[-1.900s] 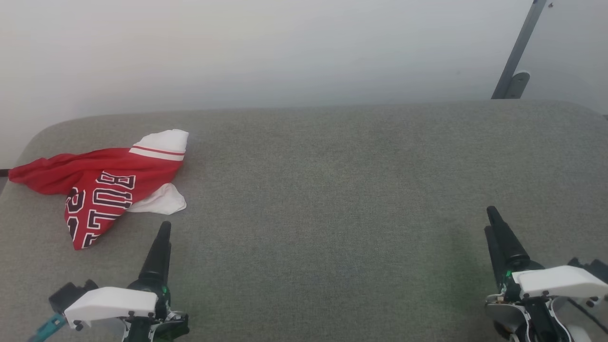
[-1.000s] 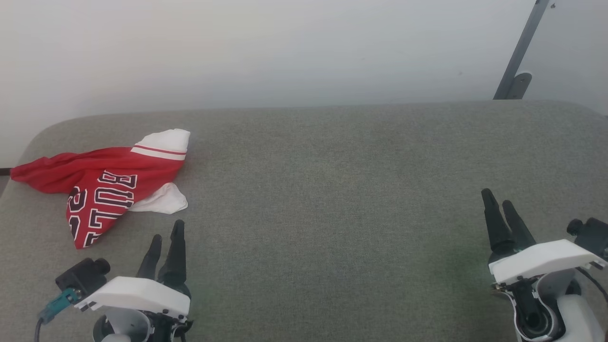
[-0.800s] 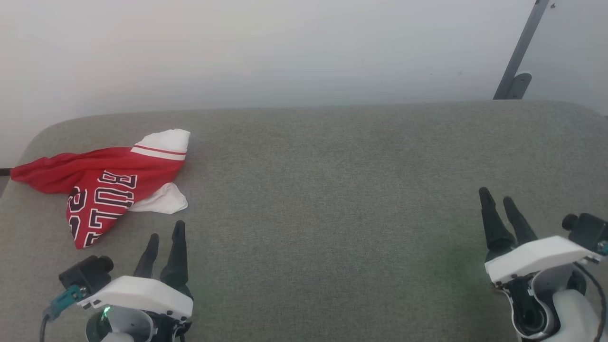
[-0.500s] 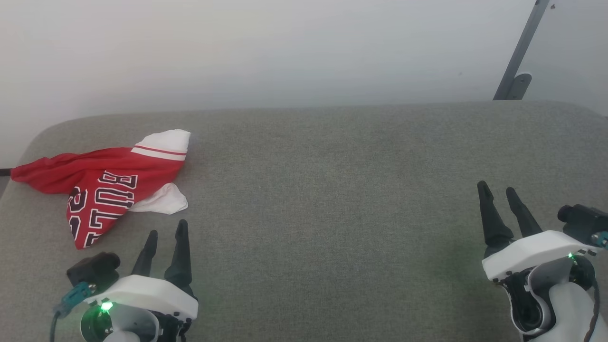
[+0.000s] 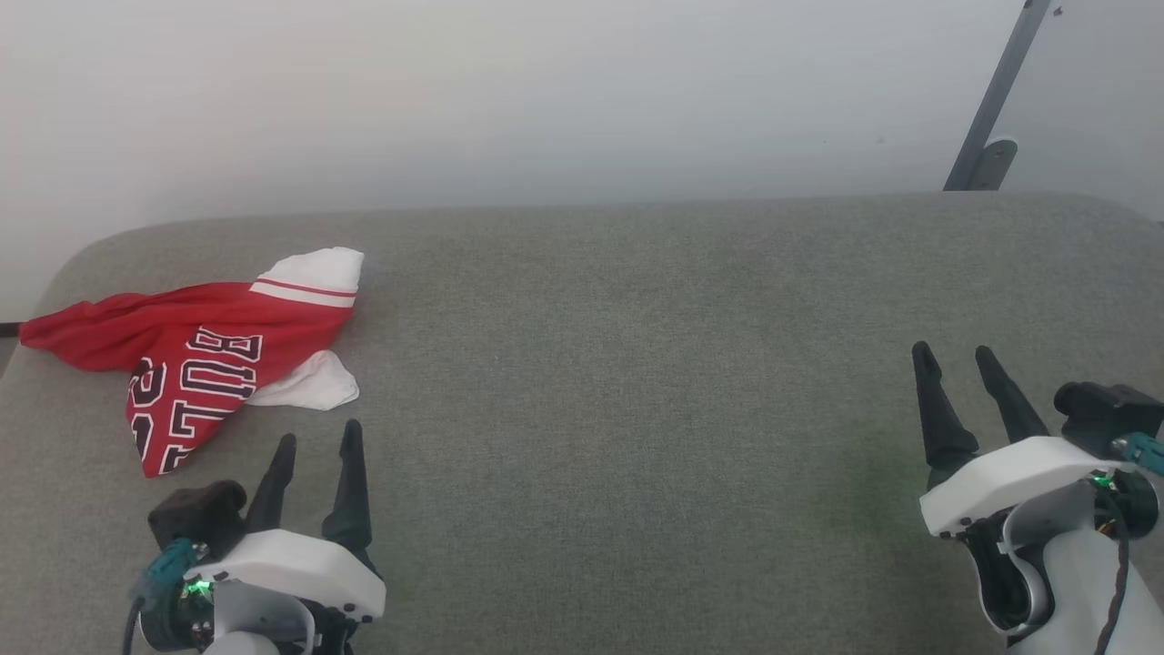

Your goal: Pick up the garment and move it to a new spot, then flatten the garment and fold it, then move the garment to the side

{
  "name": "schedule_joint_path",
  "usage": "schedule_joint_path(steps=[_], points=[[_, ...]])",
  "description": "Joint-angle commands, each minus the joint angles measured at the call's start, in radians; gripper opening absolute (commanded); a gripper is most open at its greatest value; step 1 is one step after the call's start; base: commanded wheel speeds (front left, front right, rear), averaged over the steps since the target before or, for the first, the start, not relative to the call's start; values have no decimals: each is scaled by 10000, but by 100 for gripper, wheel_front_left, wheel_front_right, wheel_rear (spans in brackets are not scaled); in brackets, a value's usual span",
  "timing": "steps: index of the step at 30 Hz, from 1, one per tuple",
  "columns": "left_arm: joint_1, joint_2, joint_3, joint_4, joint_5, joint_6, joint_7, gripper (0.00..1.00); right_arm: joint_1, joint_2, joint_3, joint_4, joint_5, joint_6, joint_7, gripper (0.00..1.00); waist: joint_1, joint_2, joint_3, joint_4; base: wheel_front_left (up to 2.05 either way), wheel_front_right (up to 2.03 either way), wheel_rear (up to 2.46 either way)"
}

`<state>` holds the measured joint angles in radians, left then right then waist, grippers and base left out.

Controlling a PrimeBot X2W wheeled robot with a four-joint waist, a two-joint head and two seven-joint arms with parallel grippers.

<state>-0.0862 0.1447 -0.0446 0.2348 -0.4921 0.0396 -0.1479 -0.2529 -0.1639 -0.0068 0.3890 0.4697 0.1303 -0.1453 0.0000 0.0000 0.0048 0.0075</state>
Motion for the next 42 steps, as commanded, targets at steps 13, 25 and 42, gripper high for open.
schedule_joint_path(steps=[13,25,42], points=[[-81,41,-121,156,1271,53,-403,100,-294,-143,-33,107,-1289,5,-433,100,0,0,-48,5,0,0,0],[-70,-50,-25,458,2149,-137,-659,100,-332,-102,-109,227,-2038,5,-699,100,0,0,-73,6,0,0,0],[-168,-200,309,768,3406,-448,-1023,100,-242,-72,-301,253,-2940,5,-1056,100,0,0,-76,9,0,0,0]])
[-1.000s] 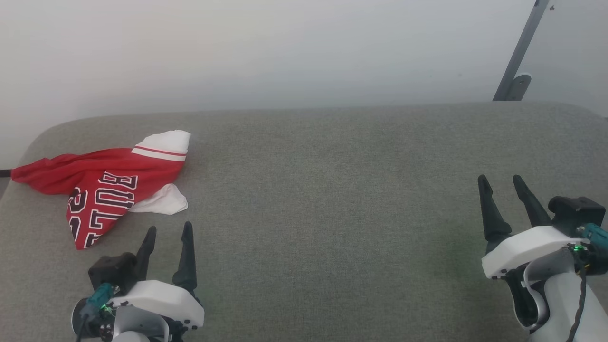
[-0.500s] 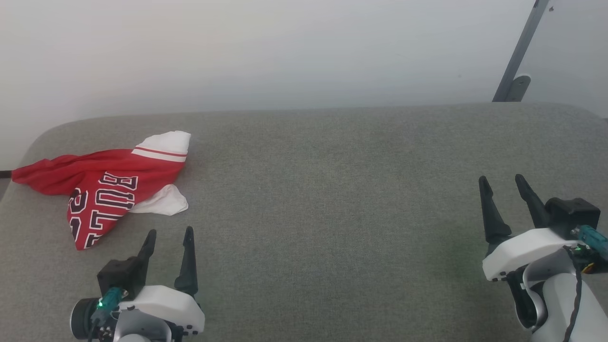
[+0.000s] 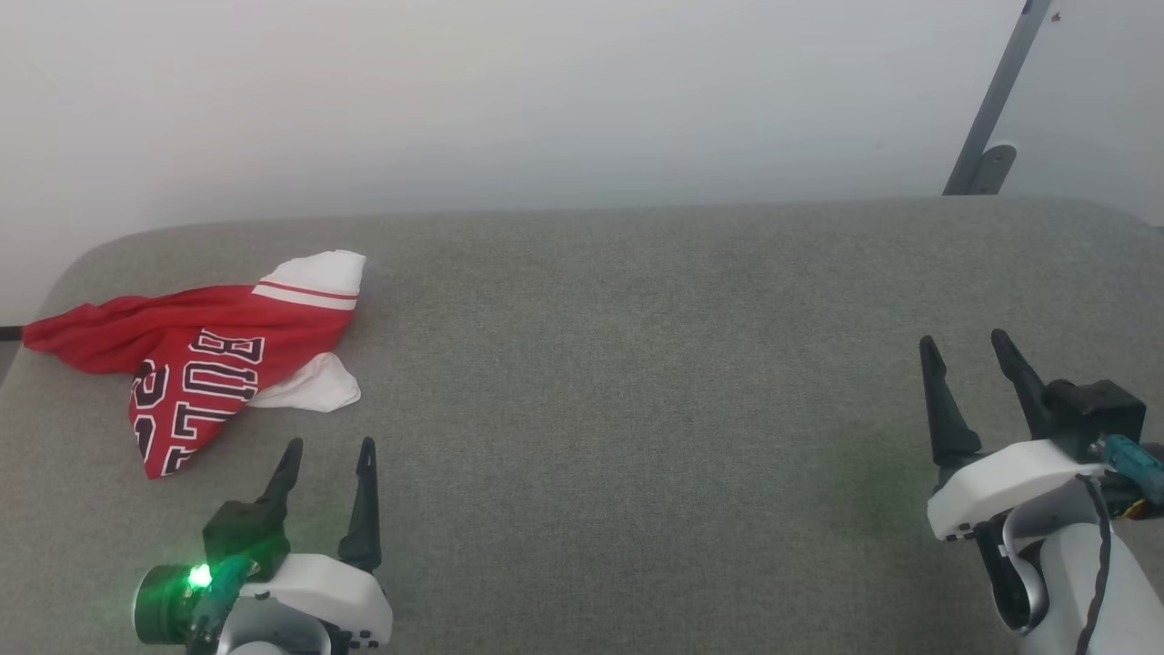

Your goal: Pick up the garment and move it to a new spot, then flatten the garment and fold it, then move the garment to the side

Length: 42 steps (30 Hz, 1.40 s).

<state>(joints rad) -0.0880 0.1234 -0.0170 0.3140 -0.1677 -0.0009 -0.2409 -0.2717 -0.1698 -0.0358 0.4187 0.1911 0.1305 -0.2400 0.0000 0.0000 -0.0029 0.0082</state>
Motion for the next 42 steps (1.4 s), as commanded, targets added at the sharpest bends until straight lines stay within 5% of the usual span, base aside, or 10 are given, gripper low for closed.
schedule_joint_path(steps=[1,25,42], points=[[-150,3,52,-25,234,-56,-111,100,-52,-22,-26,-48,-217,4,-119,100,0,0,3,5,0,0,0],[-362,-294,532,380,713,-385,-256,100,164,84,-133,-131,-335,4,-266,100,0,0,77,368,0,0,0],[296,-547,1028,47,855,-205,-258,100,411,444,1563,-205,76,2,-265,100,0,0,-11,3435,0,0,0]])
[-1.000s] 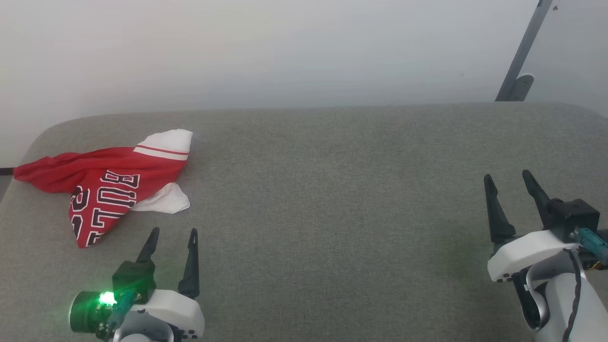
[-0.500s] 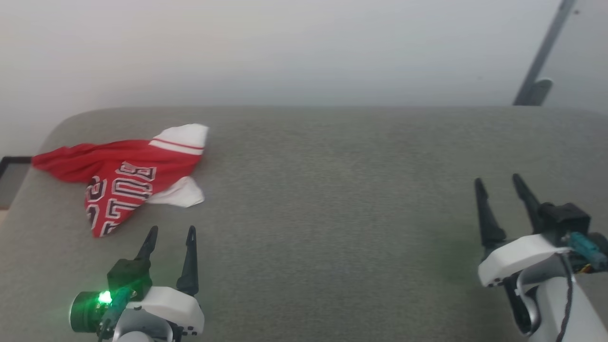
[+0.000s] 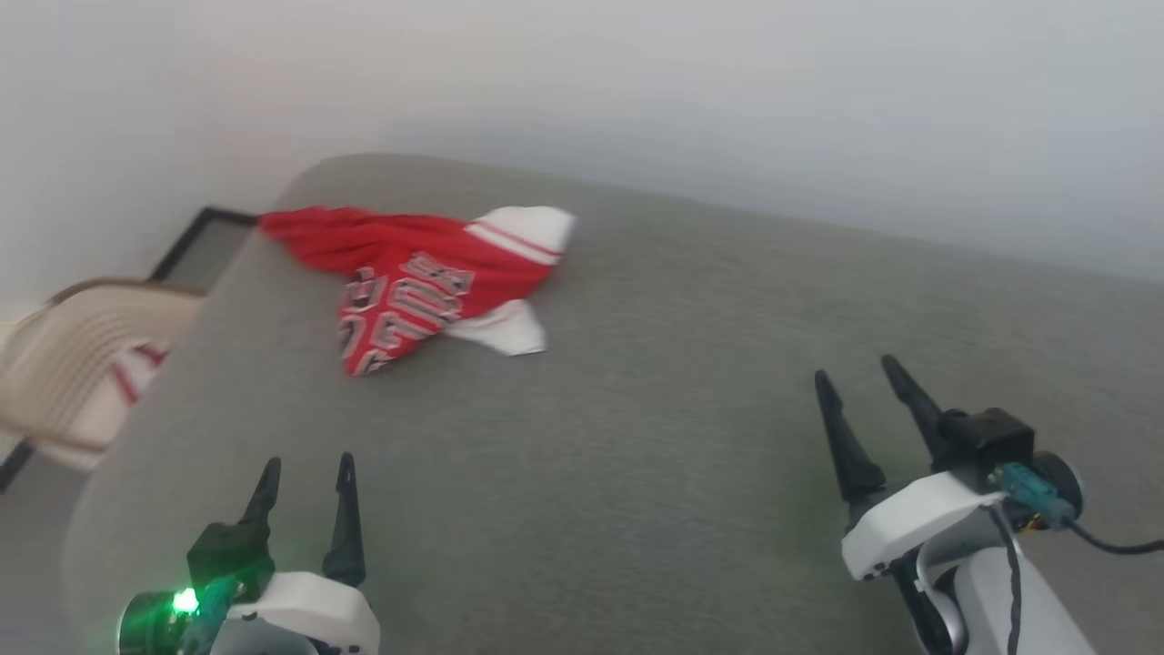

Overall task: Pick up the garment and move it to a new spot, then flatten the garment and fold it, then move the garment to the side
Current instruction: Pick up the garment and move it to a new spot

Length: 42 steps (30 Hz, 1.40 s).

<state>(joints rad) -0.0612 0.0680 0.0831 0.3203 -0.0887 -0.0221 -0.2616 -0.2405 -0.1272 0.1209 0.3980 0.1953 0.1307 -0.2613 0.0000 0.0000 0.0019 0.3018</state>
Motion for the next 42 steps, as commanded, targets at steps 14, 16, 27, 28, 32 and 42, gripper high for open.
schedule_joint_path(steps=[14,16,27,28,32,42], points=[[911,-162,318,-994,-252,333,-49,100,-83,378,705,163,179,1,-52,100,0,0,-55,2116,0,0,0],[979,-162,311,-1053,-272,340,-49,100,-81,389,764,168,200,1,-52,100,0,0,-24,2112,0,0,0],[-1020,263,-490,-159,283,-486,-49,100,-300,-63,535,-36,242,1,-50,100,0,0,971,745,0,0,0],[-1998,502,-799,474,372,-718,-49,100,-385,-255,473,-125,268,1,-50,100,0,0,1353,351,0,0,0],[-4183,1101,-1291,2089,307,-972,605,100,-595,-624,293,-285,366,1,-43,100,0,0,2120,-380,0,0,0],[-7988,2676,-3732,5376,-1709,-1073,4508,100,-1200,-934,229,-614,661,1,-43,100,0,0,3377,-1737,0,0,0]])
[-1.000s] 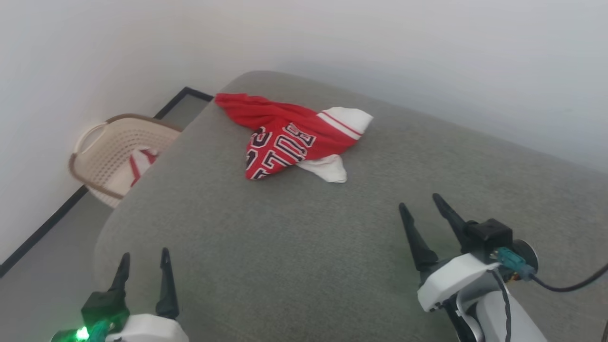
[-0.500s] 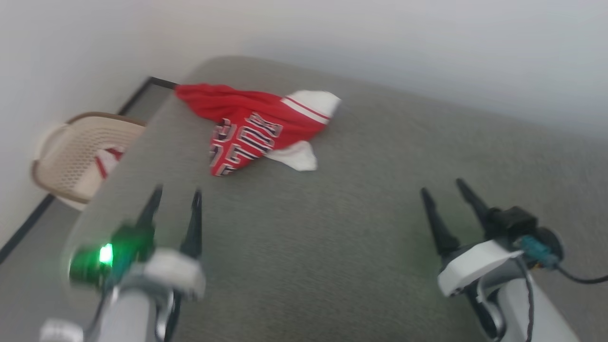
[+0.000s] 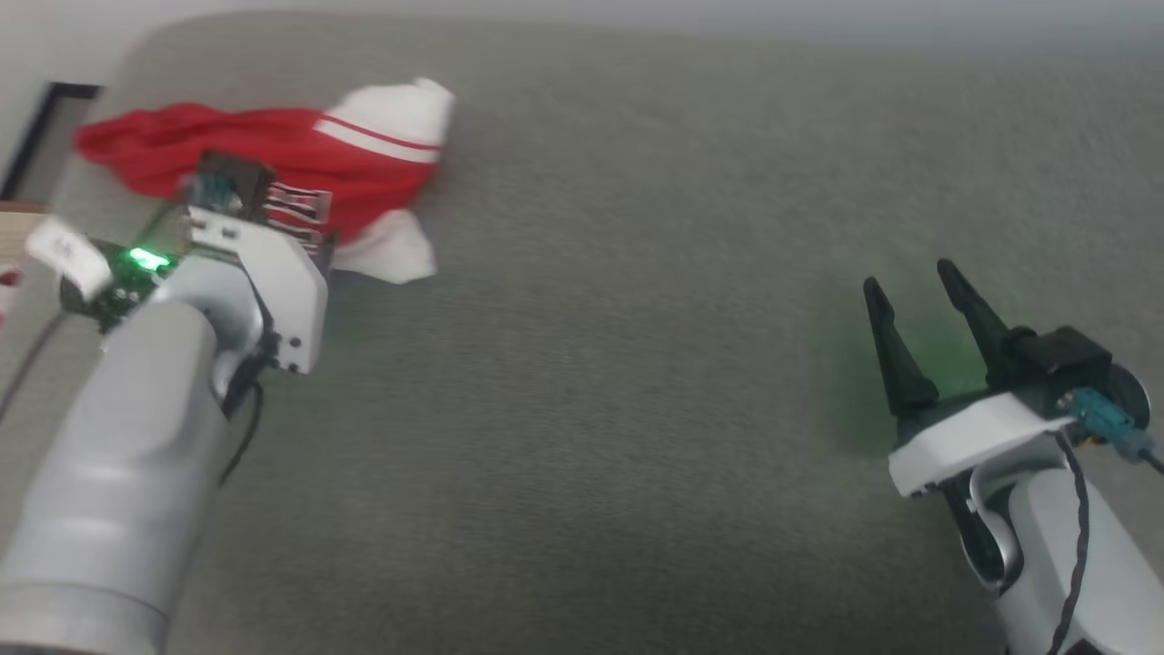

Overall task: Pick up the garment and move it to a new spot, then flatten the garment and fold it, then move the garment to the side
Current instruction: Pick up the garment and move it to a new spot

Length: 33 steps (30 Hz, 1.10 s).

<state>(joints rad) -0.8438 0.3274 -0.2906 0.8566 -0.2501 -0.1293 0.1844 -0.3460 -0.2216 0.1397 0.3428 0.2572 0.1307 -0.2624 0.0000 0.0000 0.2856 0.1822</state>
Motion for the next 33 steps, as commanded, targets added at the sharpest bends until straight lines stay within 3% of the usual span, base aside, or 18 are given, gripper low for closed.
schedule_joint_path(steps=[1,7,13,14,15,16,25,33], points=[[-390,231,-303,107,-450,-2,483,100,-186,-21,34,-75,65,1,-31,100,0,0,634,-630,0,0,0],[-1246,1241,-1276,707,-1699,-4,1756,100,-514,-213,112,-270,130,1,-31,100,0,0,1232,-1105,0,0,0],[-1420,1710,-1931,1412,-2126,-5,1906,100,-705,-385,143,-358,223,1,-31,100,0,0,1523,-1376,0,0,0],[-1442,1752,-1953,1537,-2182,-6,1837,87,-711,-401,159,-365,235,1,-31,100,0,0,1536,-1400,0,0,0],[-1435,1733,-1988,1663,-2253,-6,1824,39,-715,-409,166,-364,238,1,-31,100,0,0,1535,-1413,0,0,0],[-1459,1679,-1986,1774,-2372,-6,1774,0,-708,-416,166,-351,244,1,-31,100,0,0,1518,-1414,0,0,0],[-1942,1455,-1687,1863,-3548,-8,767,0,-361,61,8,-179,145,1,-31,100,0,0,398,-1303,0,0,0],[-2011,930,-1758,180,-5609,-8,1845,0,23,670,-197,39,95,1,-31,100,0,0,-509,-1493,0,0,0]])
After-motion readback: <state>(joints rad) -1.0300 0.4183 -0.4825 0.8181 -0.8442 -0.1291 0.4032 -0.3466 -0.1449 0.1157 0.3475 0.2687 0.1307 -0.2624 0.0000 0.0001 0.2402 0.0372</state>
